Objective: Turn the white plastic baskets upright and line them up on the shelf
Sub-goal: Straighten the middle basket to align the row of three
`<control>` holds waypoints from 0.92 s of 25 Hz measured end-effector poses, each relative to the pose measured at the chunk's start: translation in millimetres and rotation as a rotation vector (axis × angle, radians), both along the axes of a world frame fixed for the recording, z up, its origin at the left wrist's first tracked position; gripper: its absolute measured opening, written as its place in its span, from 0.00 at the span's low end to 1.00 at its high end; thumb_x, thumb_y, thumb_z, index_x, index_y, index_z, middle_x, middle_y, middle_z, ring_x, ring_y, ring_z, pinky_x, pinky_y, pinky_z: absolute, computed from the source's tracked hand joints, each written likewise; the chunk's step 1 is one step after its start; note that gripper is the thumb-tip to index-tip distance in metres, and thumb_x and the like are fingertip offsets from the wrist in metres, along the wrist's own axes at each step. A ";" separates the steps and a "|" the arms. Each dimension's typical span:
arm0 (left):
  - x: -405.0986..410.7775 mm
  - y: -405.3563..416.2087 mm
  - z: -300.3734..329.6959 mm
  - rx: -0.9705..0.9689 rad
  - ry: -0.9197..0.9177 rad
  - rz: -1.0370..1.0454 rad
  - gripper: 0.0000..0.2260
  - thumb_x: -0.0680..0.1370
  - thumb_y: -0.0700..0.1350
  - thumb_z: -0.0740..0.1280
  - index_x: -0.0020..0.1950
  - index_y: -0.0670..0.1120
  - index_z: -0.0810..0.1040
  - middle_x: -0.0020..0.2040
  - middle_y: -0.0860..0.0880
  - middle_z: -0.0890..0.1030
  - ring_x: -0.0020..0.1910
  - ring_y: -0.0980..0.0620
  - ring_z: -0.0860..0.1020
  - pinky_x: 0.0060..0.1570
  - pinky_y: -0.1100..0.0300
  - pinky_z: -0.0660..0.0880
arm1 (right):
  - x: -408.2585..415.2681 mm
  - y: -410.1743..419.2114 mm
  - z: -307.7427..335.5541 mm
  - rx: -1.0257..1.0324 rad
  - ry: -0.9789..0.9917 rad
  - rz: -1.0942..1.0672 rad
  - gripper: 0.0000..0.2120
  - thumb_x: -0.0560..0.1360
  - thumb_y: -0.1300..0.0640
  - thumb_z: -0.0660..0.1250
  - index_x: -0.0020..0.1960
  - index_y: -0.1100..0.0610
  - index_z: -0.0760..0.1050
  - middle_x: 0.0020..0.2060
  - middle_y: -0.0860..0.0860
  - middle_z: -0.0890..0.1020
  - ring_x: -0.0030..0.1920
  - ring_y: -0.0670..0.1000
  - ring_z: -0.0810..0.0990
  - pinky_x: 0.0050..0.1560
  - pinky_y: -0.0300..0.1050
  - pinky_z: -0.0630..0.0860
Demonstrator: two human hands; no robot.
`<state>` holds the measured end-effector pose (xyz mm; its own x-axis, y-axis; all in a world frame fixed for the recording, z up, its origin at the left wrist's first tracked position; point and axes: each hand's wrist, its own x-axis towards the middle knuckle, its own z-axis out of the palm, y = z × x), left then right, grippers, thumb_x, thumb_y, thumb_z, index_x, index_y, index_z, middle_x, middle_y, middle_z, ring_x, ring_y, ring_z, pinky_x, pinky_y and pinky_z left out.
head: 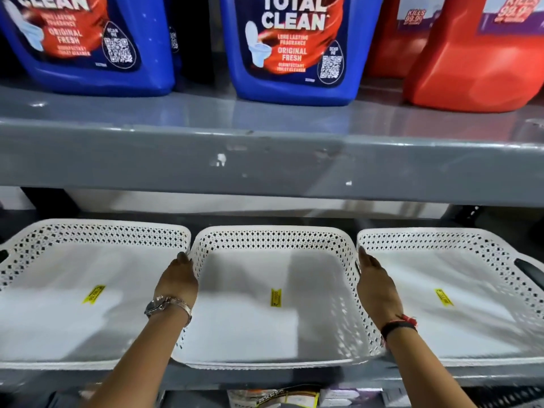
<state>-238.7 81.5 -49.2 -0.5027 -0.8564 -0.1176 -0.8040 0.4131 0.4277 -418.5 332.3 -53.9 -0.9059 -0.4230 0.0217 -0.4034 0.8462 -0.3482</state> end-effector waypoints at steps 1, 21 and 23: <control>-1.2 -0.9 -0.2 -0.005 -0.019 -0.020 0.18 0.81 0.38 0.49 0.72 0.37 0.60 0.69 0.36 0.69 0.65 0.37 0.71 0.62 0.49 0.70 | 0.1 -0.7 0.1 -0.003 0.004 0.008 0.32 0.74 0.71 0.52 0.76 0.58 0.52 0.70 0.58 0.66 0.63 0.60 0.73 0.59 0.48 0.73; -43.6 -26.4 -2.5 -0.108 0.031 -0.083 0.16 0.80 0.34 0.51 0.68 0.34 0.63 0.64 0.33 0.73 0.61 0.33 0.74 0.57 0.43 0.72 | -43.9 -31.4 1.8 -0.056 0.002 -0.011 0.30 0.73 0.73 0.52 0.74 0.60 0.59 0.70 0.60 0.67 0.64 0.64 0.72 0.60 0.53 0.71; -36.9 -21.8 -3.6 -0.102 0.023 -0.080 0.17 0.80 0.33 0.51 0.68 0.35 0.63 0.64 0.33 0.72 0.62 0.33 0.74 0.57 0.43 0.72 | -36.9 -26.4 1.6 -0.063 -0.004 -0.004 0.30 0.73 0.73 0.52 0.74 0.61 0.59 0.71 0.60 0.67 0.65 0.63 0.71 0.62 0.52 0.70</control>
<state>-275.6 59.7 -52.8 -0.5713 -0.8205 -0.0200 -0.7573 0.5175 0.3984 -455.4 305.9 -52.3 -0.9076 -0.4175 0.0448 -0.3989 0.8240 -0.4024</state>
